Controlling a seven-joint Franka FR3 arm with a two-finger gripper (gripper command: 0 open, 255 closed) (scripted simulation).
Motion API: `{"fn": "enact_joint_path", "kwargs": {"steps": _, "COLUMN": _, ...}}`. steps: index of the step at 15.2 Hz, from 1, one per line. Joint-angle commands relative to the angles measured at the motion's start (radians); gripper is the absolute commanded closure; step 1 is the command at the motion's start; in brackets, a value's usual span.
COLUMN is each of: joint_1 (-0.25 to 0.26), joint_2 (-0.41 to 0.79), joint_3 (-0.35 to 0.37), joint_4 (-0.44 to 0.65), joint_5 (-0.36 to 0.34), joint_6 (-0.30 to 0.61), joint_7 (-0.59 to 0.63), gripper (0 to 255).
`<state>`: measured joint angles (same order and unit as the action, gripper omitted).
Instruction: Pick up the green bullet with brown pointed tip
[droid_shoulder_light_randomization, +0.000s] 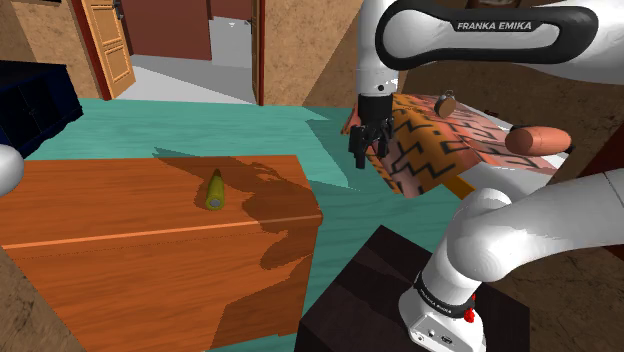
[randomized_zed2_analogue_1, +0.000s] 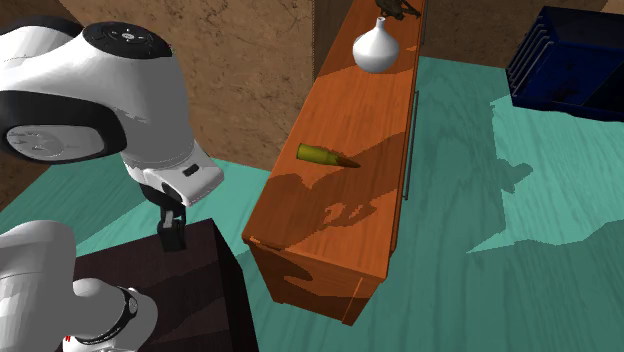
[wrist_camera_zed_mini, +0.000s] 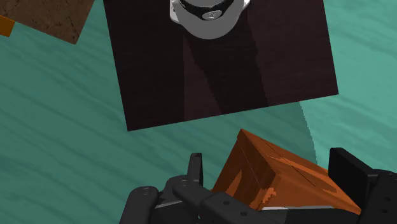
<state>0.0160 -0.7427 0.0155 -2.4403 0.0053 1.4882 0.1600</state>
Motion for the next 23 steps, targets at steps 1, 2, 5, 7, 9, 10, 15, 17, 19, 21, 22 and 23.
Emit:
{"fn": "enact_joint_path", "kwargs": {"steps": 1, "joint_1": 0.0, "joint_2": 0.0, "joint_3": 0.0, "joint_4": 0.0, "joint_5": 0.0, "joint_6": 0.0, "joint_7": 0.0, "gripper": 0}}
{"fn": "enact_joint_path", "kwargs": {"steps": 2, "joint_1": 0.002, "joint_2": 0.029, "joint_3": 0.016, "joint_4": 0.007, "joint_5": 0.016, "joint_6": 0.023, "joint_7": 0.029, "gripper": 0}}
{"fn": "enact_joint_path", "kwargs": {"steps": 5, "joint_1": 0.004, "joint_2": 0.121, "joint_3": 0.06, "joint_4": 0.039, "joint_5": 0.058, "joint_6": 0.089, "joint_7": 0.114, "gripper": 0}}
{"fn": "enact_joint_path", "kwargs": {"steps": 7, "joint_1": 0.006, "joint_2": 0.187, "joint_3": 0.087, "joint_4": 0.066, "joint_5": 0.081, "joint_6": 0.132, "joint_7": 0.169, "gripper": 0}}
{"fn": "enact_joint_path", "kwargs": {"steps": 9, "joint_1": 0.006, "joint_2": 0.255, "joint_3": 0.112, "joint_4": 0.099, "joint_5": 0.098, "joint_6": 0.172, "joint_7": 0.224, "gripper": 0}}
{"fn": "enact_joint_path", "kwargs": {"steps": 10, "joint_1": 0.006, "joint_2": 0.29, "joint_3": 0.125, "joint_4": 0.118, "joint_5": 0.105, "joint_6": 0.191, "joint_7": 0.25, "gripper": 0}}
{"fn": "enact_joint_path", "kwargs": {"steps": 15, "joint_1": 0.004, "joint_2": 0.471, "joint_3": 0.176, "joint_4": 0.23, "joint_5": 0.123, "joint_6": 0.274, "joint_7": 0.383, "gripper": 0}}
{"fn": "enact_joint_path", "kwargs": {"steps": 17, "joint_1": 0.004, "joint_2": 0.546, "joint_3": 0.192, "joint_4": 0.284, "joint_5": 0.122, "joint_6": 0.301, "joint_7": 0.435, "gripper": 0}}
{"fn": "enact_joint_path", "kwargs": {"steps": 19, "joint_1": 0.005, "joint_2": 0.622, "joint_3": 0.205, "joint_4": 0.343, "joint_5": 0.117, "joint_6": 0.324, "joint_7": 0.487, "gripper": 0}}
{"fn": "enact_joint_path", "kwargs": {"steps": 21, "joint_1": 0.008, "joint_2": 0.698, "joint_3": 0.215, "joint_4": 0.407, "joint_5": 0.109, "joint_6": 0.342, "joint_7": 0.539, "gripper": 0}}
{"fn": "enact_joint_path", "kwargs": {"steps": 22, "joint_1": 0.01, "joint_2": 0.737, "joint_3": 0.219, "joint_4": 0.441, "joint_5": 0.103, "joint_6": 0.349, "joint_7": 0.564, "gripper": 0}}
{"fn": "enact_joint_path", "kwargs": {"steps": 23, "joint_1": 0.012, "joint_2": 0.775, "joint_3": 0.222, "joint_4": 0.476, "joint_5": 0.097, "joint_6": 0.355, "joint_7": 0.589, "gripper": 0}}
